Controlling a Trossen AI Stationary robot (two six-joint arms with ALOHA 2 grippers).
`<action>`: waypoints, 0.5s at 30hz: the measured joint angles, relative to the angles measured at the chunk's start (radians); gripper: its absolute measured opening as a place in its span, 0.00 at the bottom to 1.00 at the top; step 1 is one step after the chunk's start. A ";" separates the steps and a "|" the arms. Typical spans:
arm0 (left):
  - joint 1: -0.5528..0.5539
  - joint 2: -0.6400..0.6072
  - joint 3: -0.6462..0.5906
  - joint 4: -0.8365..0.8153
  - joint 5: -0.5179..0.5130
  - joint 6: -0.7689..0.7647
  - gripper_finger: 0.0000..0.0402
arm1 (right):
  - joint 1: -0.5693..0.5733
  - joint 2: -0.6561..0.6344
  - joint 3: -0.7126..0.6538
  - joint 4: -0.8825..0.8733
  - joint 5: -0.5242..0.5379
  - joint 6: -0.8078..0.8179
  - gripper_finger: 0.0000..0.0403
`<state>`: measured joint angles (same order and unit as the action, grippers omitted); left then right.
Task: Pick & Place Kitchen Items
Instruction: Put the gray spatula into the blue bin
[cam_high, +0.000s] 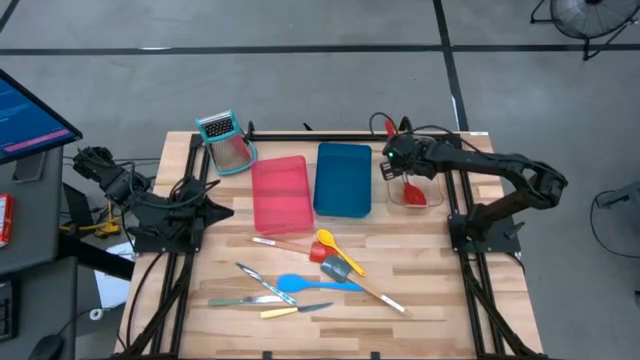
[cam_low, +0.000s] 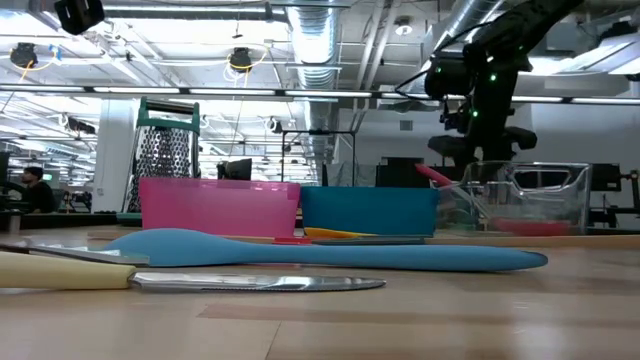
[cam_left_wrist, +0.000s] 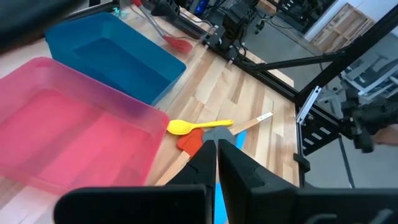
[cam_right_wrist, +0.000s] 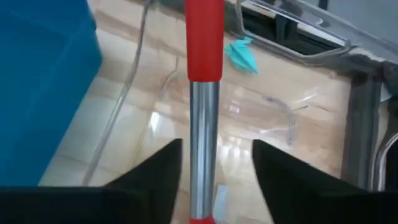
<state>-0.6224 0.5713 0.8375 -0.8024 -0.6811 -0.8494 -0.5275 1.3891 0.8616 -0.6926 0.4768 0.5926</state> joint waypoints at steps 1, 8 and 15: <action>0.000 0.000 0.000 0.000 0.000 0.004 0.00 | 0.000 -0.016 0.009 -0.004 -0.007 -0.025 0.57; 0.000 0.000 0.000 0.000 0.000 0.012 0.00 | 0.054 -0.184 0.159 -0.097 -0.016 -0.131 0.64; 0.000 -0.002 -0.022 0.004 0.000 -0.002 0.00 | 0.257 -0.298 0.273 -0.276 -0.256 -0.093 0.62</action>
<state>-0.6224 0.5694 0.8153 -0.7985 -0.6810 -0.8517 -0.2703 1.0910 1.1351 -0.9683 0.2203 0.4992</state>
